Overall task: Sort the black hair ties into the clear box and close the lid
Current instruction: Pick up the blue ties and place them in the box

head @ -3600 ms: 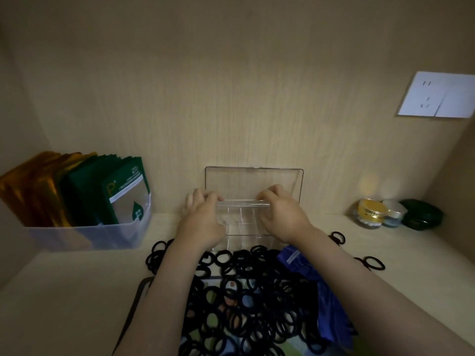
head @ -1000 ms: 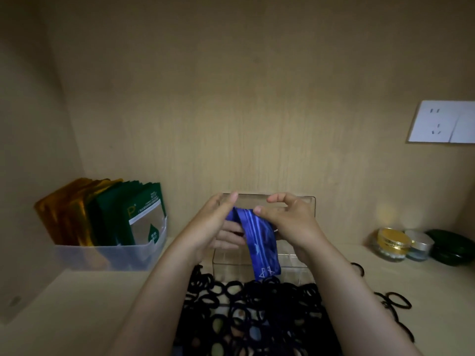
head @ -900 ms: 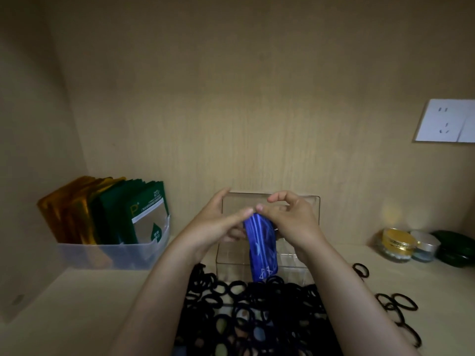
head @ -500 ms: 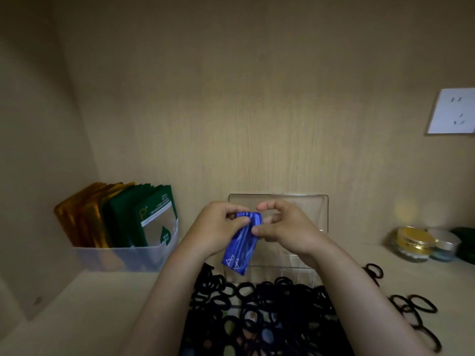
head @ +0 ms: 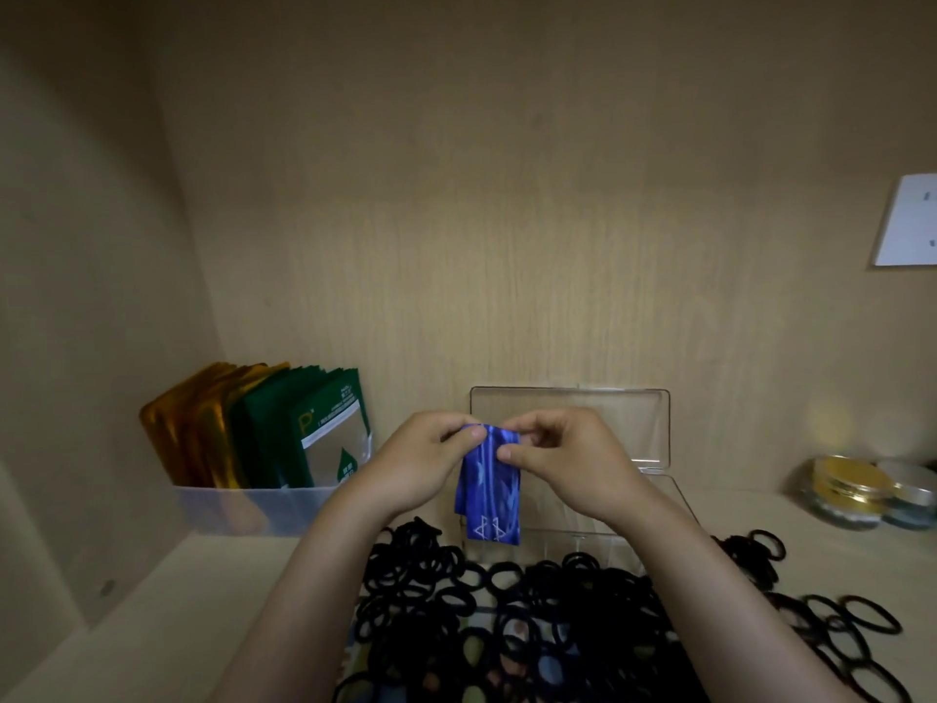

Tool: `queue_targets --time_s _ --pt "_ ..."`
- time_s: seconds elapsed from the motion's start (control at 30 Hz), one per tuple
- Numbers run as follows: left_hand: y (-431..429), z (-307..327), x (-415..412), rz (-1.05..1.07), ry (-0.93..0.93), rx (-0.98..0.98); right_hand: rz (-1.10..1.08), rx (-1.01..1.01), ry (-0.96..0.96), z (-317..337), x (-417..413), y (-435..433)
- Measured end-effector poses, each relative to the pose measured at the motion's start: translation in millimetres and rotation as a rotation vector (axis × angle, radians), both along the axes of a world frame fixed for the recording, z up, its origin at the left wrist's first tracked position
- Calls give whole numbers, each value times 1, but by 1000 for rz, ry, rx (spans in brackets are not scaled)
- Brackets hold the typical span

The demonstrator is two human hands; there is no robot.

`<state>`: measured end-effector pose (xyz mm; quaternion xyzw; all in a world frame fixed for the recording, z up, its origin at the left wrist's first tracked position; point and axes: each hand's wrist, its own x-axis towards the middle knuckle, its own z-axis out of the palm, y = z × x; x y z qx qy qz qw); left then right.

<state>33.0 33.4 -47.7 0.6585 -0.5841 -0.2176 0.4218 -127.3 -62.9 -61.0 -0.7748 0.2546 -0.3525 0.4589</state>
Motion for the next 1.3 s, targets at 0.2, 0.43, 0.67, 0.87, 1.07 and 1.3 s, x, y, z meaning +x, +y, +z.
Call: queue_targets --time_s 0.2,0.43,0.67,0.87,1.07,1.3 --pt "-3 0 -1 -135 315 1 -40 98 -127 5 -5 0" --pt "-10 -3 -8 -86 556 -87 -103 209 -151 9 -5 0" --pt "-9 -4 -8 -4 578 -81 14 262 -75 0 -3 1" --pt "-8 -2 -6 -73 507 -29 46 334 -181 -1 -3 1" --pt "-8 -8 -3 -132 510 26 66 479 -209 -8 -2 -6" --pt "-14 -10 -10 -114 581 0 39 536 -244 -10 -5 -11"
